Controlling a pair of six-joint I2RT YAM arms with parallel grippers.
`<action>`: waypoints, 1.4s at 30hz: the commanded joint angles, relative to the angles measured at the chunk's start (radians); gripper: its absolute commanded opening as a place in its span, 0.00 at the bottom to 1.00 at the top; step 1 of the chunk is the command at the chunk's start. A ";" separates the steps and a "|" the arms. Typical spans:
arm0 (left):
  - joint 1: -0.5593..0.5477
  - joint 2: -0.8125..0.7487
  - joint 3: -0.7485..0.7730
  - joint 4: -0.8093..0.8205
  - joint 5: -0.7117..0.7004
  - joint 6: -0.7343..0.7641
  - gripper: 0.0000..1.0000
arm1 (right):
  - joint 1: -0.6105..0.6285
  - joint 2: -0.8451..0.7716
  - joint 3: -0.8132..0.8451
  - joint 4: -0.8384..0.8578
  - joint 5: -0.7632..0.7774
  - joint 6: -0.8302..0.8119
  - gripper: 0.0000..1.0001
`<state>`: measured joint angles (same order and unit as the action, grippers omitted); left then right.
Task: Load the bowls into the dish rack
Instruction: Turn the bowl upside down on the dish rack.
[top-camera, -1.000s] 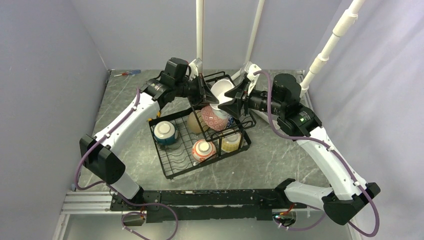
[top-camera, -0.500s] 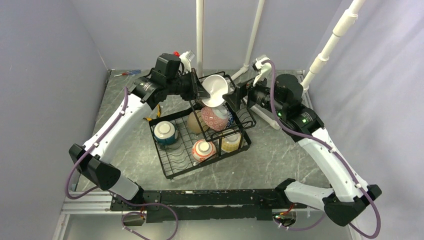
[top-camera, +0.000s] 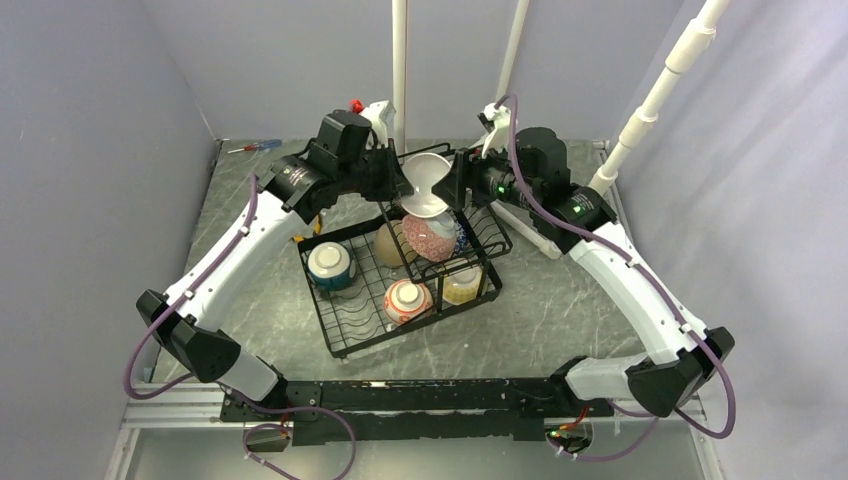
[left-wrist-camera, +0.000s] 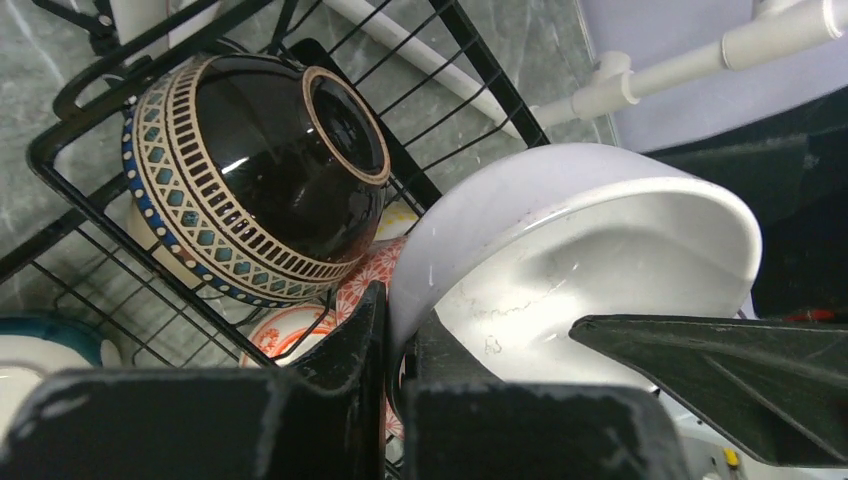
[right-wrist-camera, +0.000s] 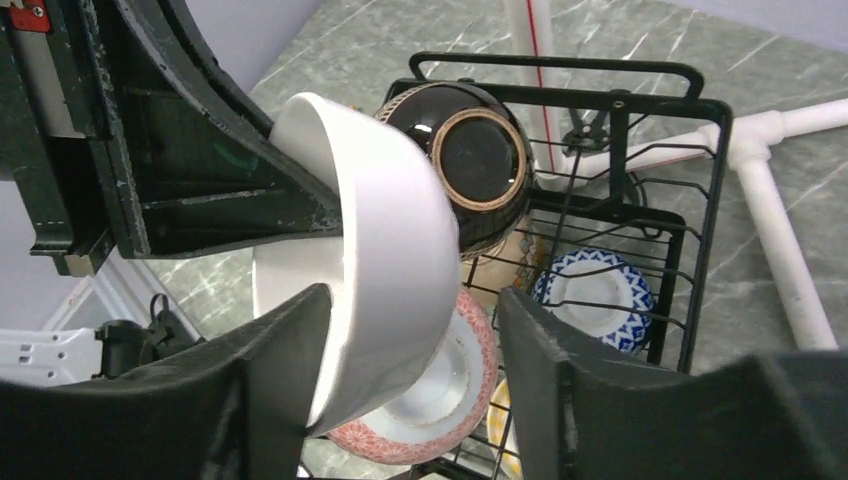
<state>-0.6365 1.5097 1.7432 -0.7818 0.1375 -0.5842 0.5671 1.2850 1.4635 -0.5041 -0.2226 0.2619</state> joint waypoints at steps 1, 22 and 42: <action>-0.031 -0.031 0.069 0.056 -0.012 0.044 0.03 | -0.010 0.018 0.041 -0.039 0.020 0.023 0.59; 0.064 -0.172 -0.201 0.375 0.375 -0.129 0.93 | -0.042 -0.047 -0.027 0.082 -0.056 0.007 0.00; 0.067 -0.125 -0.240 0.456 0.508 -0.198 0.73 | -0.055 -0.037 -0.014 0.147 -0.197 0.051 0.00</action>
<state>-0.5663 1.3716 1.4998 -0.3717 0.6117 -0.7639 0.5137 1.2484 1.4170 -0.4400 -0.3805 0.2920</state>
